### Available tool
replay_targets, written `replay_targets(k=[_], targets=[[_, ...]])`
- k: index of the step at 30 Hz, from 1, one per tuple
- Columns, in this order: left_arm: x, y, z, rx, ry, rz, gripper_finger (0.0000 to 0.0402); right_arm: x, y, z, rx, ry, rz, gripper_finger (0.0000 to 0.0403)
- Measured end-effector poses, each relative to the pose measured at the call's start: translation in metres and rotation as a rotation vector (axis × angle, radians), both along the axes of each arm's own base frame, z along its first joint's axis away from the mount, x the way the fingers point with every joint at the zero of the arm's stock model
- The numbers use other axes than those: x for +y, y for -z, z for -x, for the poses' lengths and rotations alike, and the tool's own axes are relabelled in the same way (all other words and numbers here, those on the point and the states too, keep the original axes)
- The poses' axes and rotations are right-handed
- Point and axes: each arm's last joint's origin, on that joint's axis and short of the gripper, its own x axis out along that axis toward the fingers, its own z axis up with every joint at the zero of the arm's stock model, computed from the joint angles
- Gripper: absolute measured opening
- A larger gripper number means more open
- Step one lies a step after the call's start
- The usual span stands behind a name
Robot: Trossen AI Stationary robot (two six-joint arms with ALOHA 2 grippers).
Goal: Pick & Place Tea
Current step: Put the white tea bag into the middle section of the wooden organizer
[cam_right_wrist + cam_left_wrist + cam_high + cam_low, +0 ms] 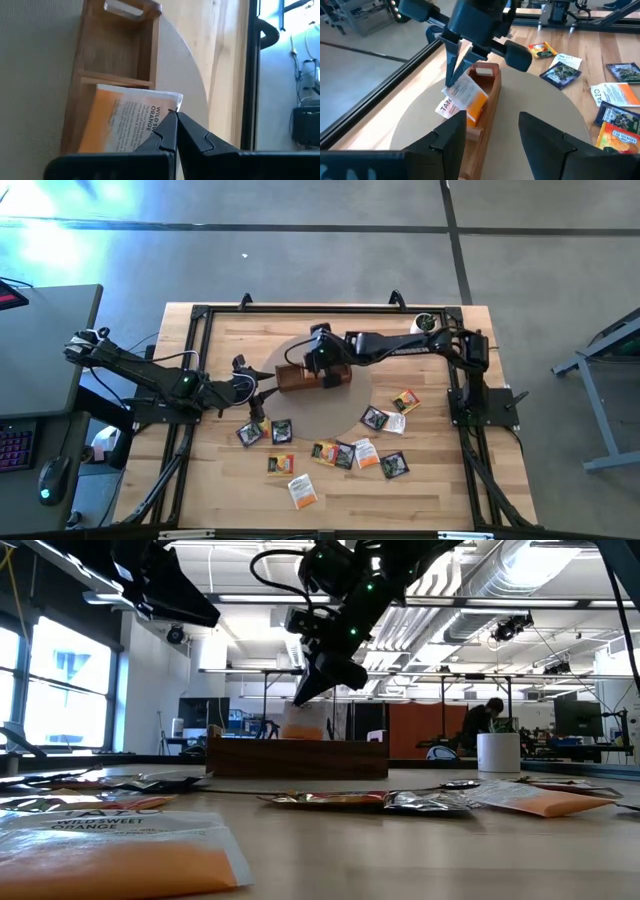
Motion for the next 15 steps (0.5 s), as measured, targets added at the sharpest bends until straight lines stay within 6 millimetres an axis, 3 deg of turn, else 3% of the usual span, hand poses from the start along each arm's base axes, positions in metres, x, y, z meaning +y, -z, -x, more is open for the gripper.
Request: replay_targets(k=[15], targets=[[0.000,-0.002,-0.001,-0.014,0.007,-0.009,0.0179,0.005,0.016,0.001,-0.024,-0.101,0.029,0.0019]])
